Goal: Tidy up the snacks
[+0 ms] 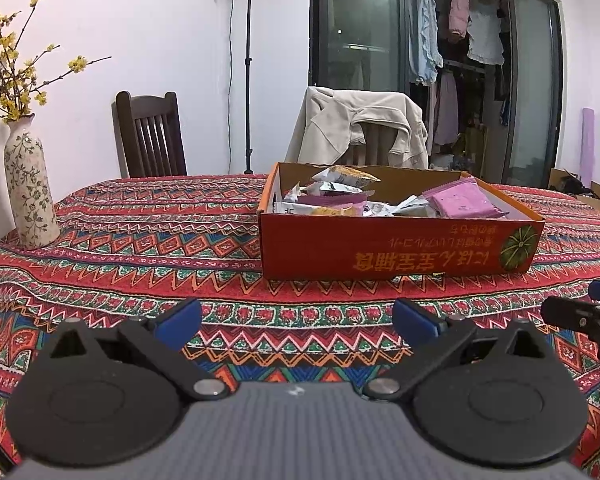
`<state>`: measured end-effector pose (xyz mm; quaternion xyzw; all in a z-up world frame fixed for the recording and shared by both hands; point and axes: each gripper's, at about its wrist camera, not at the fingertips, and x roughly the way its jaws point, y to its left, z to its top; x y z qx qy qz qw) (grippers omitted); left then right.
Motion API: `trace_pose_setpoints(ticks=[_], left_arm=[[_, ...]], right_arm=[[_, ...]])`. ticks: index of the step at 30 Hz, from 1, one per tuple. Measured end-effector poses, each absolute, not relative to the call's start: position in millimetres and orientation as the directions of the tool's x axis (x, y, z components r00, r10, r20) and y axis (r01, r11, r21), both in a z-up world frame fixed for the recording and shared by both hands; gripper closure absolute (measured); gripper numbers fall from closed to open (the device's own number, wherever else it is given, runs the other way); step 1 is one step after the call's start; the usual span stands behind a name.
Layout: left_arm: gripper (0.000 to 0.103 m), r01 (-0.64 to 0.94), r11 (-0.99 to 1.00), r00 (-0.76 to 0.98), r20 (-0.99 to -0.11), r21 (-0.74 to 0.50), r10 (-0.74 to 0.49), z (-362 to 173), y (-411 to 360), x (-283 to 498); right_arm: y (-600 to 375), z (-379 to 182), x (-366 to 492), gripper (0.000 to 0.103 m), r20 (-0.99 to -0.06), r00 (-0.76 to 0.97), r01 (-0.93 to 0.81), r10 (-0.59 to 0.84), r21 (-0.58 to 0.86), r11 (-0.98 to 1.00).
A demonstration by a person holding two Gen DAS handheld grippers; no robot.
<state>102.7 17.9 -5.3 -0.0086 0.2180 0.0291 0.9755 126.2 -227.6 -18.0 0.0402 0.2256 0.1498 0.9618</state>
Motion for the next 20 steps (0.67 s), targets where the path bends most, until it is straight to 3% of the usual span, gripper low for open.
trace_pose_setpoints(ticks=[20], left_arm=[[0.0,-0.059,0.998,0.908,-0.417,-0.015,0.048,-5.6,19.2,101.4]], right_arm=[[-229.0,-19.5,127.0,0.0,-0.425,0.849,-0.279,0.315,0.147,0.949]])
